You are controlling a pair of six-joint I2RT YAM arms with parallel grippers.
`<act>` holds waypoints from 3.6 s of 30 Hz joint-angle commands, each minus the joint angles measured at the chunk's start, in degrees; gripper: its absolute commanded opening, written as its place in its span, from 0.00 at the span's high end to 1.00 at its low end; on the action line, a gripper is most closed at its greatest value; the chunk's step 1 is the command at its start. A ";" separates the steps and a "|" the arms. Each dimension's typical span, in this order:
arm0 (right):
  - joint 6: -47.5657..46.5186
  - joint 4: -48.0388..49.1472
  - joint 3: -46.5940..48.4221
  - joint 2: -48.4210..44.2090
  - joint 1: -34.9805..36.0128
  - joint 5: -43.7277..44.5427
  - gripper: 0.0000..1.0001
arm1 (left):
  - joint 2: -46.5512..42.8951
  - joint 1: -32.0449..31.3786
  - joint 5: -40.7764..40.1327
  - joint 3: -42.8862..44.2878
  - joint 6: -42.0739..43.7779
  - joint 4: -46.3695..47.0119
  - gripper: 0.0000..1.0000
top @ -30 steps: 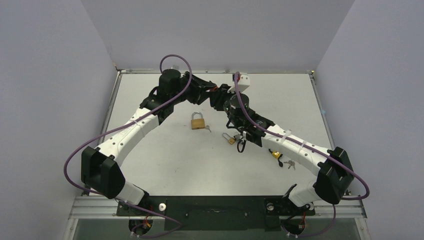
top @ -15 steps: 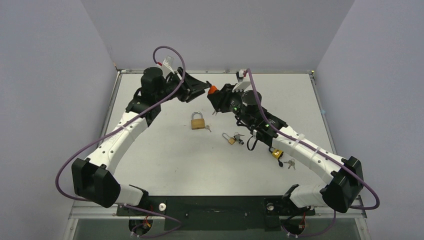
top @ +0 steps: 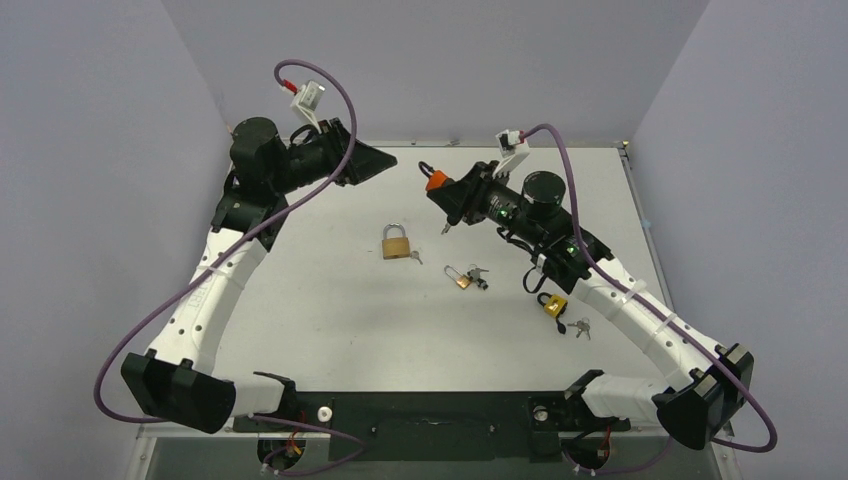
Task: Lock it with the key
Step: Lock the lock.
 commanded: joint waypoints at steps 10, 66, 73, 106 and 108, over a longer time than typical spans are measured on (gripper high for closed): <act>10.52 15.51 -2.61 -10.89 0.24 -22.39 1.00 | -2.95 0.22 25.30 8.54 15.27 -1.65 0.51; 1.68 3.87 3.77 -11.61 4.50 -20.02 1.00 | -3.40 -6.66 29.41 4.39 10.10 2.64 0.81; -1.58 0.99 4.32 -11.94 4.48 -17.47 1.00 | -3.44 -6.75 26.76 4.18 8.36 1.85 1.00; 0.66 10.79 1.27 -9.25 6.39 -17.22 1.00 | -3.68 -14.84 13.36 -1.22 4.11 2.03 1.00; 2.54 12.62 1.19 -8.97 6.18 -17.93 1.00 | -4.10 -14.84 12.97 -1.48 4.97 1.10 1.00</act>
